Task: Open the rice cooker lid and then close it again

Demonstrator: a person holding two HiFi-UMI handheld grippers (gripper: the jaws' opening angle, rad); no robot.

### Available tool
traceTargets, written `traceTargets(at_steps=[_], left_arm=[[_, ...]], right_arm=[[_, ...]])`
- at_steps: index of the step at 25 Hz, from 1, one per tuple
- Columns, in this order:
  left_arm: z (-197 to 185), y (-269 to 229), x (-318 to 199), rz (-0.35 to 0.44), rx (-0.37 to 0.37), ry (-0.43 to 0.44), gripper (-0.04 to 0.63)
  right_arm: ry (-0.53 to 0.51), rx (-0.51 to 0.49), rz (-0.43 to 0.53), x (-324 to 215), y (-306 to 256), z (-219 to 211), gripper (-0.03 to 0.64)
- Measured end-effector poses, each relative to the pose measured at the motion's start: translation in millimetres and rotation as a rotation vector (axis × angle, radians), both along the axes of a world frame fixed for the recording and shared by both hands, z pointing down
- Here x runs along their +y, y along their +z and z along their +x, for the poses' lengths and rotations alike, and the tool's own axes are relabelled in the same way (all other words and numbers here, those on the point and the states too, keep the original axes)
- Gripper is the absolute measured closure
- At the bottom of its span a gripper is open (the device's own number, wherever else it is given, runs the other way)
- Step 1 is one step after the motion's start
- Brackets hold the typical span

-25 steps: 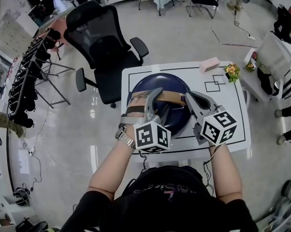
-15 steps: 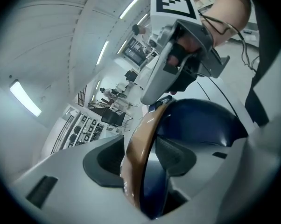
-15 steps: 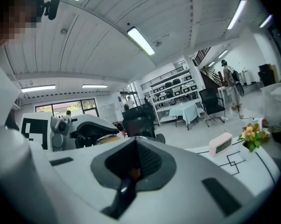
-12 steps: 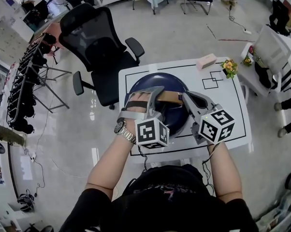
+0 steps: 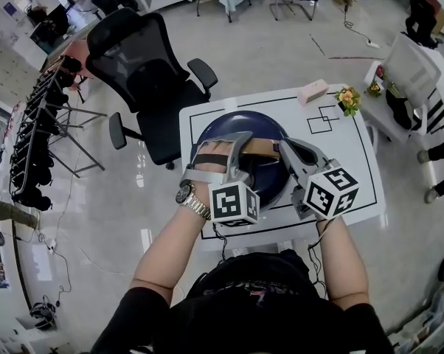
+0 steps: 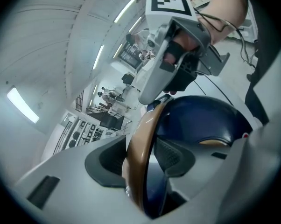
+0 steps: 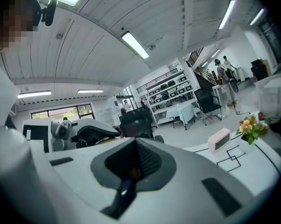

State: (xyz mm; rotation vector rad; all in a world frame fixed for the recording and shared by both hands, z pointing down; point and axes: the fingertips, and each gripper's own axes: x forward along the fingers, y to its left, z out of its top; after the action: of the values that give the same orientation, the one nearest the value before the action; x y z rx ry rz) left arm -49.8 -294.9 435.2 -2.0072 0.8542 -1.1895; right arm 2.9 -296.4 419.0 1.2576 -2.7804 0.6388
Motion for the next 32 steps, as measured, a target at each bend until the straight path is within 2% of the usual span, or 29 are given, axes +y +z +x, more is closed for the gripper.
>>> traceTargets(at_steps=[13,18,23,32], left_arm=[[0,-1,0,0.032,-0.020,0.016,0.423],[-1,-1,1,0.013,0.019,0.012,0.419],[-3,-3,0,-0.006,0.057,0.016,0.416],[-16,-28,-2,-0.035,0.190,0.007,0.414]], right_arm=[[0.056,-0.013,0.008,0,-2,1,0.615],[0.080,0.002,0.029,5,-1,1,0.615],[0.137,-0.049,0.090,10,-18,15,0.615],[0.233,-0.037,0.157,11,-49,51,0.615]])
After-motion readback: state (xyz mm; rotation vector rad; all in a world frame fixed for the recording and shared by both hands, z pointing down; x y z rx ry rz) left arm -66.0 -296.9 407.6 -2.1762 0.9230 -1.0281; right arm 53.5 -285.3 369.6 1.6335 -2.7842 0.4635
